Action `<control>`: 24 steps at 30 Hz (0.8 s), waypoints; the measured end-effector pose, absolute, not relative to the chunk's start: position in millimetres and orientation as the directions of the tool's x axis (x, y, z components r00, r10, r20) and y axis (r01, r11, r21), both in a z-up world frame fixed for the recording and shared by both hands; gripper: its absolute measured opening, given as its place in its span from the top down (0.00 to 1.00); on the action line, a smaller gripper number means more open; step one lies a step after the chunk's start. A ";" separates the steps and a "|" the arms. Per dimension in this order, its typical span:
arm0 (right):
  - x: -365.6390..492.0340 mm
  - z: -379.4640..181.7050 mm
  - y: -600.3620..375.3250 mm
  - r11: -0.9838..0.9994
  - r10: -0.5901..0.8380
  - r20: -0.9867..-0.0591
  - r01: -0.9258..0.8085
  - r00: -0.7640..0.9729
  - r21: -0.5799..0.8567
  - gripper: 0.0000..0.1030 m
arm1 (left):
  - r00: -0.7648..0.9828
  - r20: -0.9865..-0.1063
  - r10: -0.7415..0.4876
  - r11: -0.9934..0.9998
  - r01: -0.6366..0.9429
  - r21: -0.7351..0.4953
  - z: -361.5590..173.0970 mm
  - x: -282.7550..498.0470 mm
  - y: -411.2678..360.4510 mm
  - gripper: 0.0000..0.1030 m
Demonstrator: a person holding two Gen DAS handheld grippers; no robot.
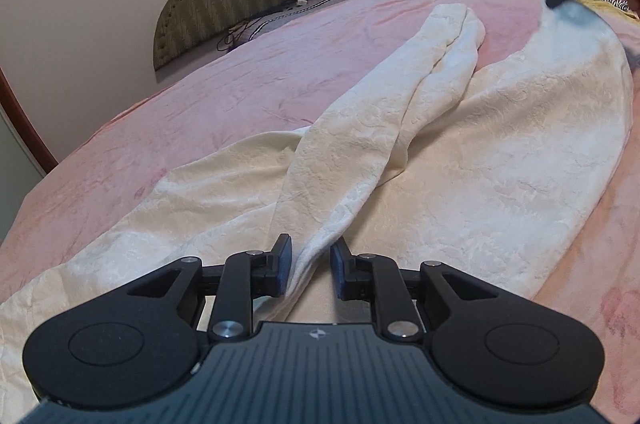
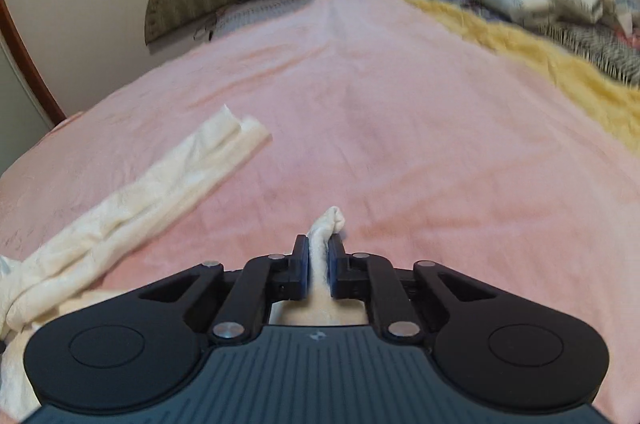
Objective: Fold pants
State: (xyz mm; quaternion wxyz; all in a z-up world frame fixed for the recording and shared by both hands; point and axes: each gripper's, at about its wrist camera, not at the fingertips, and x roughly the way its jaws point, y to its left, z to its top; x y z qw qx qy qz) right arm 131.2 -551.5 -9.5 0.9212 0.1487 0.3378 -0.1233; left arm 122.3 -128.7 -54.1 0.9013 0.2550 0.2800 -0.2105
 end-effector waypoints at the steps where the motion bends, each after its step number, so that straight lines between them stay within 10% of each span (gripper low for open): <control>1: 136.4 -4.2 -546.5 0.931 -0.159 -0.645 0.331 0.747 0.153 0.91 | 0.756 -0.611 -0.234 0.780 0.521 0.347 -54.4 122.0 -129.6 0.74; 7: 149.0 -4.5 -541.7 0.841 -0.448 -0.625 0.539 0.639 -0.052 0.84 | 0.758 -0.610 -0.232 0.782 0.518 0.346 -54.8 122.0 -130.6 0.73; 14: 29.4 -23.9 -563.8 0.650 -0.158 -0.599 0.539 0.785 0.536 0.84 | 0.759 -0.605 -0.241 0.786 0.519 0.337 -56.1 122.5 -128.6 0.72; 24: -6.7 -97.5 -529.3 0.248 0.133 -0.440 0.400 0.888 0.882 0.72 | 0.764 -0.600 -0.236 0.786 0.514 0.345 -57.6 121.8 -129.4 0.69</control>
